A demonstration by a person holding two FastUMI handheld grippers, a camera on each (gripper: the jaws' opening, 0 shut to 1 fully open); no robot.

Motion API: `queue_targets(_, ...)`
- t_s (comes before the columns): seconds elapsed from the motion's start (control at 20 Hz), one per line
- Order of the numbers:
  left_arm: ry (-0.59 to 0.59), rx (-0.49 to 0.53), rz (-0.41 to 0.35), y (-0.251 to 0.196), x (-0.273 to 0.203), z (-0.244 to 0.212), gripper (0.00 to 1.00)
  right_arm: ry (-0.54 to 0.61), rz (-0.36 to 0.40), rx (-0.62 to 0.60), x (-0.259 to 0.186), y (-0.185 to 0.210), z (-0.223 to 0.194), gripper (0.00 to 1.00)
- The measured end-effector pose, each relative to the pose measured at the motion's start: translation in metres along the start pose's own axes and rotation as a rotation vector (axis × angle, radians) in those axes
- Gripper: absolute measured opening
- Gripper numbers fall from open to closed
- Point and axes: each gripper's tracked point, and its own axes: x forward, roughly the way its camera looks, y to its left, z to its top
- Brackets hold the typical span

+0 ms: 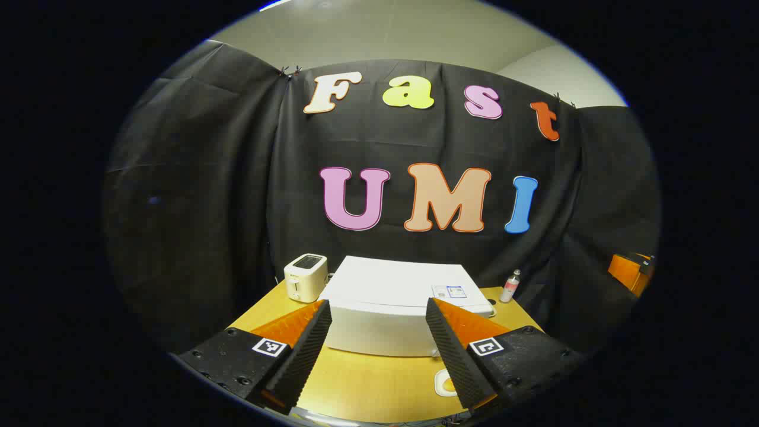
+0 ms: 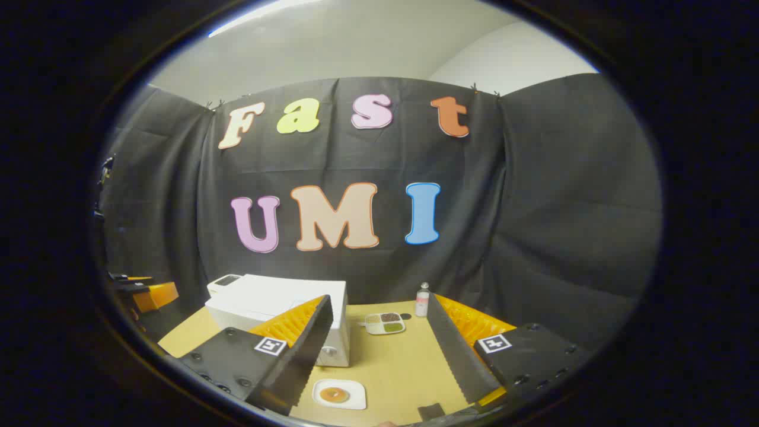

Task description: Open the microwave oven with the left hand, put the food in, and close the microwave oven.

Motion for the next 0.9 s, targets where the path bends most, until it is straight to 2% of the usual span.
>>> queue_targets(0.3,0.007,-0.006,-0.033,-0.02,0.011,-0.001,0.96,-0.014,-0.007,0.0,0.005,-0.018,0.009,0.96)
queue_targets(0.6,0.042,-0.04,-0.032,-0.025,0.023,-0.01,0.96,-0.018,-0.026,-0.005,0.006,-0.032,0.015,0.96)
queue_targets(0.9,0.086,-0.004,-0.03,-0.029,0.025,-0.027,0.96,-0.019,-0.033,-0.008,0.003,-0.037,0.014,0.96)
